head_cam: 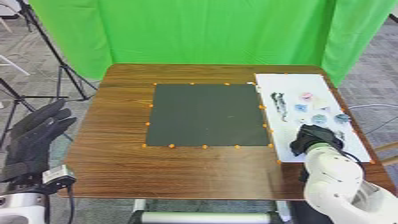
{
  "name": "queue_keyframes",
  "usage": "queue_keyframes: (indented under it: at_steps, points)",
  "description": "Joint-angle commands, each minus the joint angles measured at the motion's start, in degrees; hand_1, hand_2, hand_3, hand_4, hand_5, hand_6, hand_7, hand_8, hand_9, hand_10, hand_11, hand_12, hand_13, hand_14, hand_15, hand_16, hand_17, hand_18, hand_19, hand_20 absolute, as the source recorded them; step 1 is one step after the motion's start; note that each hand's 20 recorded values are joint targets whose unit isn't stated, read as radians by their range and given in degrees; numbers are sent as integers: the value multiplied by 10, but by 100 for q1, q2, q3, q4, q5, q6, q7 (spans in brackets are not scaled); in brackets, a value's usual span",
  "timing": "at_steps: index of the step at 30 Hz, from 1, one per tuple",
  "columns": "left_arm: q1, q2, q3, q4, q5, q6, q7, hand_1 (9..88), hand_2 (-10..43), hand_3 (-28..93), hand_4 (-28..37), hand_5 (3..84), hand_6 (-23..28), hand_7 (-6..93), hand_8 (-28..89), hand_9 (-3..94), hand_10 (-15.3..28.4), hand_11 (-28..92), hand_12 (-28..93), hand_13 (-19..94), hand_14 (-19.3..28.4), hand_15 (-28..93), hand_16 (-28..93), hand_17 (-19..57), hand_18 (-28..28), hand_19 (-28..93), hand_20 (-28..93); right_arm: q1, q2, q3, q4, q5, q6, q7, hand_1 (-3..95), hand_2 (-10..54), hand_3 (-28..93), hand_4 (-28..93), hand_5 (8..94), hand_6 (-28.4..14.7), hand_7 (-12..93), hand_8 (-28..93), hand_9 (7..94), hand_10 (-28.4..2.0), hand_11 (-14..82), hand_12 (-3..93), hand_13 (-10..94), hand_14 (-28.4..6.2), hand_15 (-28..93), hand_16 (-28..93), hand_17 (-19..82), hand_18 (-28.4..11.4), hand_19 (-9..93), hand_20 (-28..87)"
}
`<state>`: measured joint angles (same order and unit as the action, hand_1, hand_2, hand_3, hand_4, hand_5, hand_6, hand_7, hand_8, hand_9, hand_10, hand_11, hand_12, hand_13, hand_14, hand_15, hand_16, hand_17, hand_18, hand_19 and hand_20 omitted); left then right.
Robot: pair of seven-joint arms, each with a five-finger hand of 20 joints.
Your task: Arrange flowers
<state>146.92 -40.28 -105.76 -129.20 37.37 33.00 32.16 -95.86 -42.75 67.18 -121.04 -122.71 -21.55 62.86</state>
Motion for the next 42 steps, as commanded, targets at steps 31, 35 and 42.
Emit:
queue_keyframes:
  at_steps: [31, 35, 42]
  points:
    - [106, -17, -65, -8, -54, 30, 47, 260, 52, 812, -202, 381, 93, 168, -111, 321, 187, 368, 64, 212, 252, 617, -166, -106, 207, 563, 35, 150, 136, -897, 490, -576, 48, -194, 565, -90, 730, -272, 817, -55, 280, 264, 786, -161, 483, 383, 757, -116, 804, 275, 328, -277, 932, -13]
    - [121, -28, -79, -16, -50, 29, 45, 260, 52, 812, -204, 381, 93, 168, -110, 321, 187, 369, 64, 212, 252, 616, -167, -106, 207, 563, 35, 247, 205, -804, 369, -622, 217, -253, 563, -91, 738, -272, 817, -56, 282, 269, 786, -158, 485, 389, 759, -111, 807, 277, 326, -276, 932, -7]
    - [109, 57, -47, -11, -100, 86, 128, 260, 52, 813, -205, 382, 94, 167, -111, 322, 187, 370, 64, 213, 252, 617, -166, -106, 207, 564, 35, 558, 397, -803, 167, -684, 493, -320, 558, -91, 749, -268, 819, -55, 284, 273, 789, -154, 490, 396, 764, -106, 809, 281, 325, -276, 932, 2]
